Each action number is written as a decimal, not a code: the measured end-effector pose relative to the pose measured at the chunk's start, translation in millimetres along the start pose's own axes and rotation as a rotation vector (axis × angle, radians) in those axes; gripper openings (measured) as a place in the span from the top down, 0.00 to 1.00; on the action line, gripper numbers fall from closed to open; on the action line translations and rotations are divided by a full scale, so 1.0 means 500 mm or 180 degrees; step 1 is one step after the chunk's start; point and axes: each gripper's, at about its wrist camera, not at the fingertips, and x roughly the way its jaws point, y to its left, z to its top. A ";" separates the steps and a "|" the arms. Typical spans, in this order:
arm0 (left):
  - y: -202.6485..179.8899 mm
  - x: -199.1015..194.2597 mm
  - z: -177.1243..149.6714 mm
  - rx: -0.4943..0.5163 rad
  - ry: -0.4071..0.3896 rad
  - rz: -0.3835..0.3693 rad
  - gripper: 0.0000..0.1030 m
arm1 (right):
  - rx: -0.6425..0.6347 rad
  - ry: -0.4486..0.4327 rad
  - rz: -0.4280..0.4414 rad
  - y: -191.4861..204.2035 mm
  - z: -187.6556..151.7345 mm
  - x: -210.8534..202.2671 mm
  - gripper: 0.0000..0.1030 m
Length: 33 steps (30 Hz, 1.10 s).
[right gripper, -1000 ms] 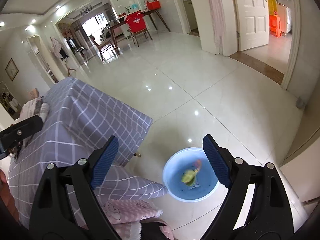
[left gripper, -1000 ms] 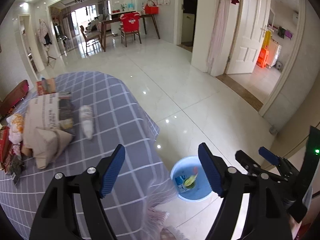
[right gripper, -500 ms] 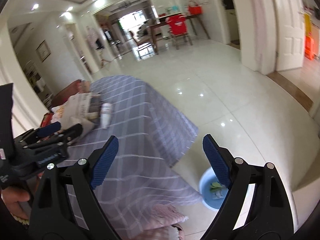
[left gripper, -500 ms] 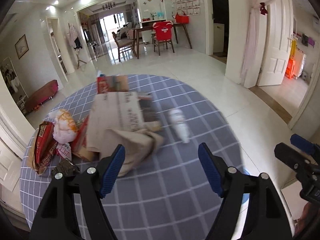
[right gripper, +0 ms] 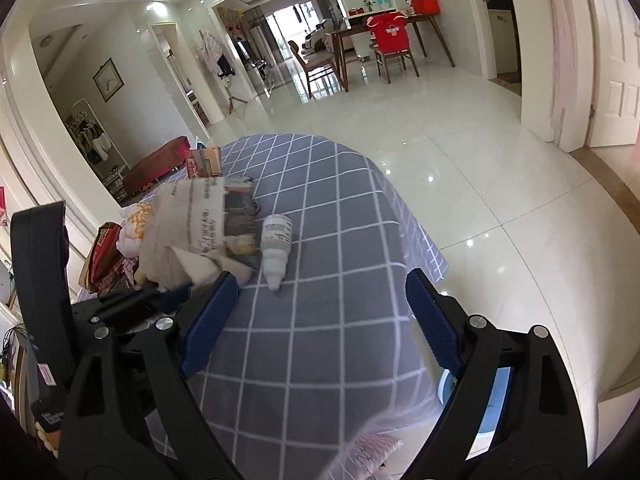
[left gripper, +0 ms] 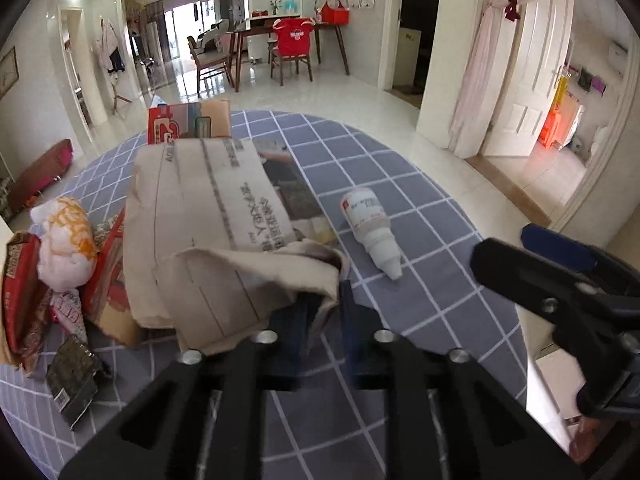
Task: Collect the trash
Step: 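Grasp the folded newspaper with the left tool while the right tool grasps the small white bottle, then carry newspaper and bottle over the blue basin and open both tools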
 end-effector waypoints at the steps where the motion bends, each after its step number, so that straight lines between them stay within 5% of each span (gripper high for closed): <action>1: 0.010 -0.003 0.003 -0.0070 -0.0021 -0.0080 0.91 | -0.0011 0.0011 0.0001 0.004 0.003 0.007 0.18; 5: 0.039 -0.035 0.001 -0.0212 -0.0214 -0.0070 0.98 | -0.0080 0.0068 0.0021 0.028 0.010 0.039 0.20; 12: 0.081 -0.092 0.002 -0.0432 -0.0436 -0.0036 0.99 | -0.0307 0.0187 -0.0026 0.078 0.031 0.100 0.39; 17: 0.087 -0.105 0.003 -0.0453 -0.0449 0.0001 0.99 | -0.0470 0.0443 -0.0127 0.099 0.037 0.152 0.75; 24: 0.053 -0.146 -0.001 -0.0343 -0.0525 -0.0028 0.99 | -0.0394 0.0305 0.0021 0.073 0.035 0.089 0.76; 33: -0.097 -0.187 0.009 0.0020 -0.0531 -0.0422 0.99 | 0.0018 -0.0070 0.0116 -0.043 0.002 -0.095 0.76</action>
